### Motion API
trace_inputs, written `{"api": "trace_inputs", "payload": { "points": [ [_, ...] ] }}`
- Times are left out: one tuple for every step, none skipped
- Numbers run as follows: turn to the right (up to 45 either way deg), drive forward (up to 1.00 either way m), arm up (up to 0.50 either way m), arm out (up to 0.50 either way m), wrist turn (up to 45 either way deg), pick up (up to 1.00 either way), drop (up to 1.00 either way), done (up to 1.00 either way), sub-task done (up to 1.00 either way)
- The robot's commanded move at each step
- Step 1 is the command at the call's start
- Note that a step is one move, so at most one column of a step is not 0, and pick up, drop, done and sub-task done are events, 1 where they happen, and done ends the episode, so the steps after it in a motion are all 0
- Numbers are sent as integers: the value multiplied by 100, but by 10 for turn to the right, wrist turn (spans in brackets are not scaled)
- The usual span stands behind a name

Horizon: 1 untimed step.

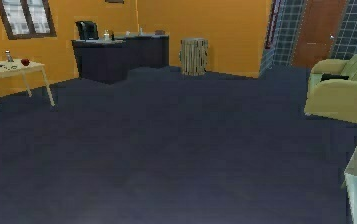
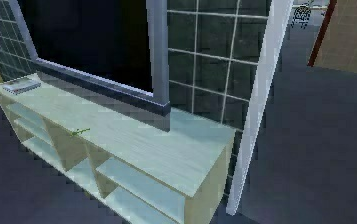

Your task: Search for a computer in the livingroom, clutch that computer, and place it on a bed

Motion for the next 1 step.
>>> {"api": "trace_inputs", "payload": {
  "points": [
    [0,5,0,0,0,0,0,0,0]
  ]
}}
